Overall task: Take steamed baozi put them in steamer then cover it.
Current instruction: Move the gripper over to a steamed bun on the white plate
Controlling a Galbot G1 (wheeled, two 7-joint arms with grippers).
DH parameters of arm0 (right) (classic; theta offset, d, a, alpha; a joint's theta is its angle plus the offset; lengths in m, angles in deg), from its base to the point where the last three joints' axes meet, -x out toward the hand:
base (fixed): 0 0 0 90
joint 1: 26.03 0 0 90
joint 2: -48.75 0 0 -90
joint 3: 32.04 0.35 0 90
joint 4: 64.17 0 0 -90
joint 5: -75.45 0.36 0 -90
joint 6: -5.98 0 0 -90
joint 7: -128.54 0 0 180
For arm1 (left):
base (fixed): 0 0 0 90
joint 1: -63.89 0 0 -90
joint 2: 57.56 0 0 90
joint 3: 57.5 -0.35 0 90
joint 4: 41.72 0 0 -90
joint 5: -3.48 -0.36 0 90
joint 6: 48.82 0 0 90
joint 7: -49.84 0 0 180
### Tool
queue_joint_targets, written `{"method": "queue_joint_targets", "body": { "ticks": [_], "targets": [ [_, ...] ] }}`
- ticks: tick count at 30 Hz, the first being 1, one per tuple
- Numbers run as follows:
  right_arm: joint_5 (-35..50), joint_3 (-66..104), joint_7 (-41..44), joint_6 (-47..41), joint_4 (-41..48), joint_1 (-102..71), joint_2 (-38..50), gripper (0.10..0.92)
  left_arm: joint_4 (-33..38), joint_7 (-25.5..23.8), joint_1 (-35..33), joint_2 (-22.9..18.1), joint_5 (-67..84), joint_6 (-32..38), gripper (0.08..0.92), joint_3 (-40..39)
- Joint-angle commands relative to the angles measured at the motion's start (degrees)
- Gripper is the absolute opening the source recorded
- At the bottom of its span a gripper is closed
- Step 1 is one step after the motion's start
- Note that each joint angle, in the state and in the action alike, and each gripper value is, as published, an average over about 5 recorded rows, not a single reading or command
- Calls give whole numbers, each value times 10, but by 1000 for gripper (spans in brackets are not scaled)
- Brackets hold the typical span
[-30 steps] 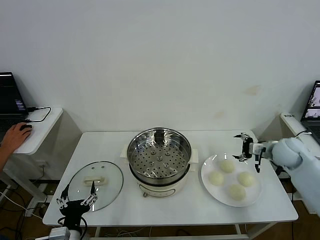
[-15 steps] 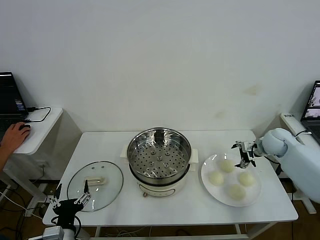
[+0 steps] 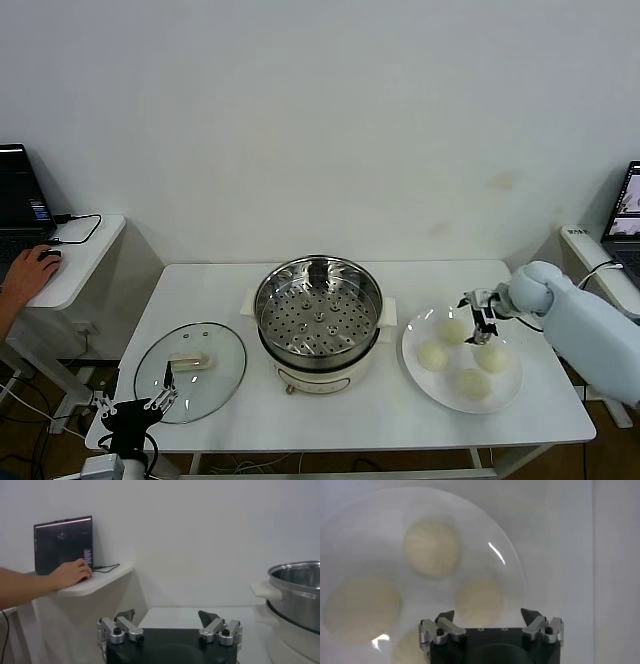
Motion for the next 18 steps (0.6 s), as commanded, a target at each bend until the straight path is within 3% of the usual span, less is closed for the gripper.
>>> {"method": "queue_joint_targets", "body": {
  "ticks": [1, 18],
  "targets": [
    [-6, -7, 0, 0, 25, 3, -19, 822, -1, 0, 1, 0, -1, 1, 823, 0],
    [-19, -21, 5, -6, 48, 13, -38, 686, -7, 1, 3, 1, 0, 5, 823, 0]
  ]
}}
